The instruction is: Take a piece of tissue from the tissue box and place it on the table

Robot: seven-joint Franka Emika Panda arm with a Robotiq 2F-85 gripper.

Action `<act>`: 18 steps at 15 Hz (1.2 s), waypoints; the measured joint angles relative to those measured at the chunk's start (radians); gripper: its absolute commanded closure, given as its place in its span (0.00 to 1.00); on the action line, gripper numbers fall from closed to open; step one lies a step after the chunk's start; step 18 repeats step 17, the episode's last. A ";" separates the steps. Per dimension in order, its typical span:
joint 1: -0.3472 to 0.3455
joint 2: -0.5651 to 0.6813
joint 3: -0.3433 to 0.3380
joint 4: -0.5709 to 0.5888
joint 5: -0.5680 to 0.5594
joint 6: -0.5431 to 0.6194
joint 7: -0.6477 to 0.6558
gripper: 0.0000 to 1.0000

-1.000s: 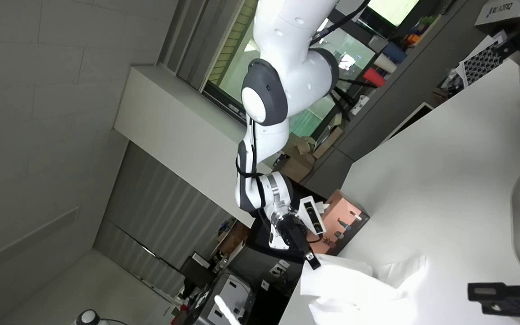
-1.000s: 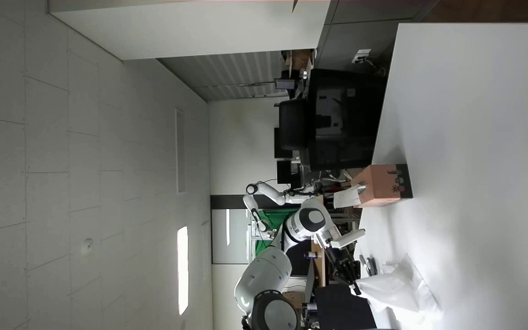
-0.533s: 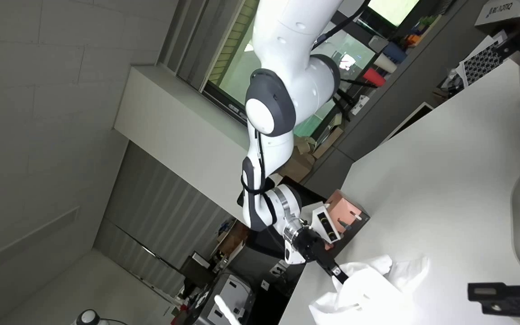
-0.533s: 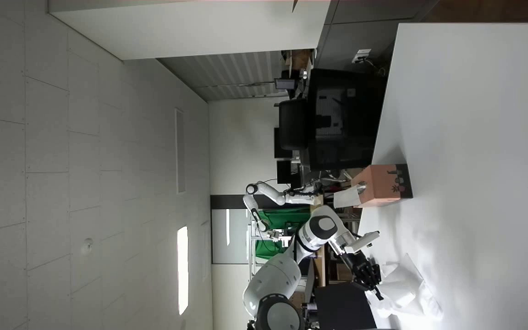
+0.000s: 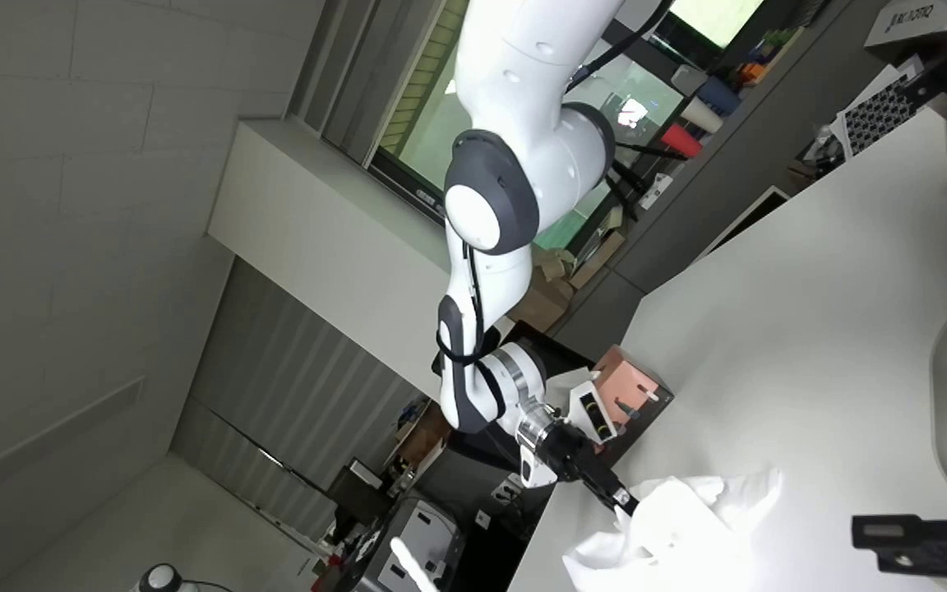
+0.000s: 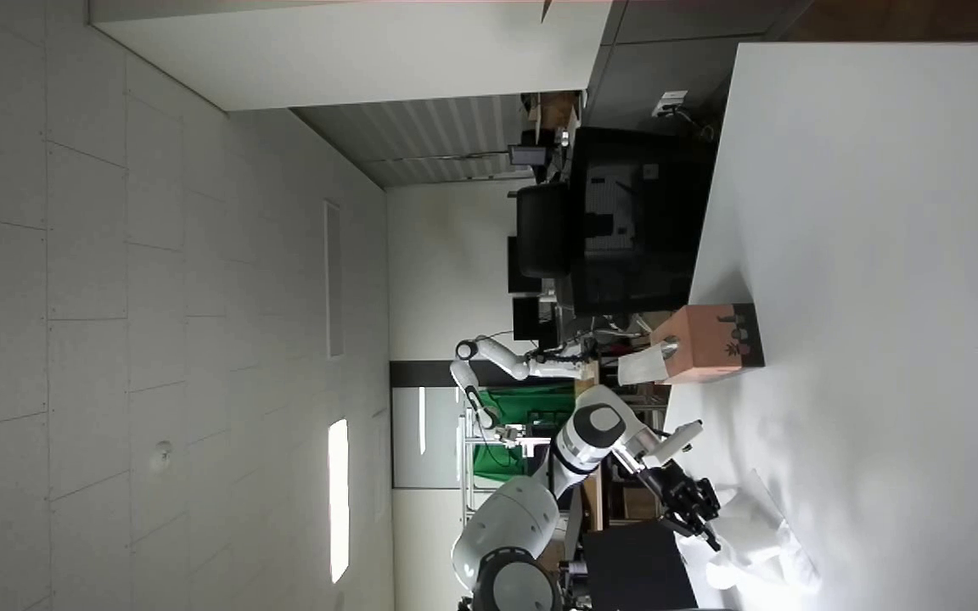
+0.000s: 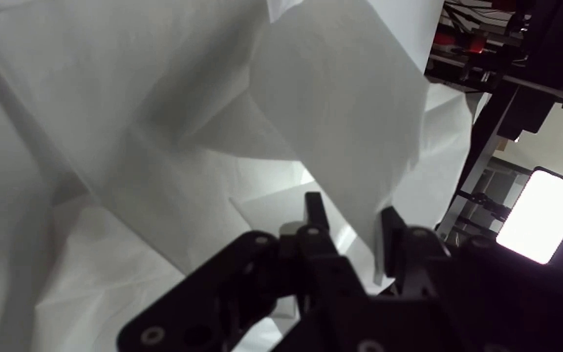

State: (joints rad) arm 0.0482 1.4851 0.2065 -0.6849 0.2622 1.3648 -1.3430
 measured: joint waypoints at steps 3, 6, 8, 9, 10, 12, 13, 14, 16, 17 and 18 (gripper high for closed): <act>-0.005 -0.016 0.020 0.038 0.018 -0.011 -0.003 0.20; -0.012 -0.058 0.036 0.070 0.038 -0.027 -0.006 0.02; -0.014 -0.090 0.039 0.084 0.044 -0.030 -0.006 0.00; -0.015 -0.105 0.039 0.087 0.046 -0.032 -0.006 0.00; -0.016 -0.117 0.039 0.089 0.049 -0.036 -0.006 0.00; -0.018 -0.136 0.039 0.093 0.050 -0.049 -0.006 0.00; -0.020 -0.142 0.039 0.093 0.050 -0.056 -0.006 0.00; -0.021 -0.149 0.038 0.093 0.050 -0.069 -0.006 0.00; -0.025 -0.157 0.037 0.093 0.050 -0.104 -0.005 0.00; -0.027 -0.158 0.037 0.093 0.050 -0.109 -0.005 0.00; -0.027 -0.158 0.037 0.093 0.050 -0.109 -0.005 0.00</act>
